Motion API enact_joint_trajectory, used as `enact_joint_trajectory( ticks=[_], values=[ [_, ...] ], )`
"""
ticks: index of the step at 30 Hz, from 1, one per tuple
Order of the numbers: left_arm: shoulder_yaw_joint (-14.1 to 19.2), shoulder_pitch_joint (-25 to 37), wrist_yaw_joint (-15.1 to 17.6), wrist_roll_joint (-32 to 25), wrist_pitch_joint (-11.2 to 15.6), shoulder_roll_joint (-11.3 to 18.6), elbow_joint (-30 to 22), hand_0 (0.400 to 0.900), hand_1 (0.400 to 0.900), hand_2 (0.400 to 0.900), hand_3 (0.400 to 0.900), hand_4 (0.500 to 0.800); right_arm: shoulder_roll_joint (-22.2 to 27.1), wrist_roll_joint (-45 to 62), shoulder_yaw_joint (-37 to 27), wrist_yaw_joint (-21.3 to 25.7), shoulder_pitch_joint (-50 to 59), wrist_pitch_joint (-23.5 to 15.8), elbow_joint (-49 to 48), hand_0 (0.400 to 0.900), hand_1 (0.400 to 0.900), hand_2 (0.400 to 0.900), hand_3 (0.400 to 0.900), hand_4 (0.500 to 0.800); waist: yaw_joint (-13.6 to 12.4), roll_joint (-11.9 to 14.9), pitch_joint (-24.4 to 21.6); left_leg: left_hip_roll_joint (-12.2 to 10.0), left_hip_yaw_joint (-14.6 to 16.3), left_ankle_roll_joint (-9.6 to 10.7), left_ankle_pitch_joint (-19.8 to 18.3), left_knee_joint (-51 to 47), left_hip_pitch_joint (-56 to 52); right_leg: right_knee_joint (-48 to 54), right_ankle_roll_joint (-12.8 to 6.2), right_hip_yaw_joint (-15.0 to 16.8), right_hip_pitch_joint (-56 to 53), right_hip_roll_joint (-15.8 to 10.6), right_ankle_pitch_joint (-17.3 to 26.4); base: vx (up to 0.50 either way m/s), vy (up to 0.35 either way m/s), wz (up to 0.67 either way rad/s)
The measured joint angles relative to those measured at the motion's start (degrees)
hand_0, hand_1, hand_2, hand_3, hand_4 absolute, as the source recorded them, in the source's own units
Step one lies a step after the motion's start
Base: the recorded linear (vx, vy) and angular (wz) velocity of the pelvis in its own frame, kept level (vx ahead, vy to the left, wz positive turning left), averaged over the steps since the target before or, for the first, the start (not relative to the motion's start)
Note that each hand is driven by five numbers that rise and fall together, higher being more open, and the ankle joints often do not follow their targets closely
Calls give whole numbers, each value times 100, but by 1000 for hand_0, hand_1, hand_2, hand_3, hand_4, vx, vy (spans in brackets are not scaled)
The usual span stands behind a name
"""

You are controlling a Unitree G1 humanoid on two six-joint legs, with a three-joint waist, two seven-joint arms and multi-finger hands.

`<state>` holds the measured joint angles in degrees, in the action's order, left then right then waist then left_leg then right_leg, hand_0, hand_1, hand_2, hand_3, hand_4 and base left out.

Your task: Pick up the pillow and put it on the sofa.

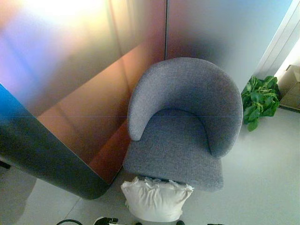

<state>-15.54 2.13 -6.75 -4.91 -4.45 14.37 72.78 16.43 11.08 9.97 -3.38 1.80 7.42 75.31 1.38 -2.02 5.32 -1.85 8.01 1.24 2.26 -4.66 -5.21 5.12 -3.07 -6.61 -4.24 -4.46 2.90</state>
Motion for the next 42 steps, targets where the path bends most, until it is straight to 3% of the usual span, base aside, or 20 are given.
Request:
enact_joint_trajectory(
  ticks=[19,31,37,42],
  values=[
    [18,-27,48,-51,99,22,1,900,900,900,900,800,0,-2,-2,-20,-33,-4,7,900,900,900,900,800,2,50,-3,0,7,0,0,0,-13,1,-2,7,-10,-2,0,4,-2,0],
    [18,-24,250,-50,-5,27,-3,900,900,900,900,800,93,-10,-6,-74,-41,1,-3,900,900,900,900,800,27,-75,71,2,7,0,-1,0,-12,1,-25,12,-9,-9,-16,32,15,0],
    [18,84,648,-201,-136,45,-4,900,900,900,900,800,368,-59,23,-102,83,-4,-59,900,900,900,900,800,66,-312,349,12,13,-18,57,14,327,-24,-36,31,331,-28,43,-86,74,1],
    [20,585,891,-692,-197,202,-5,900,900,900,900,800,517,-48,156,-94,573,-50,-123,900,900,900,900,800,167,-372,1019,11,4,-42,179,158,931,-120,18,50,879,-20,201,-149,25,3]
  ],
)
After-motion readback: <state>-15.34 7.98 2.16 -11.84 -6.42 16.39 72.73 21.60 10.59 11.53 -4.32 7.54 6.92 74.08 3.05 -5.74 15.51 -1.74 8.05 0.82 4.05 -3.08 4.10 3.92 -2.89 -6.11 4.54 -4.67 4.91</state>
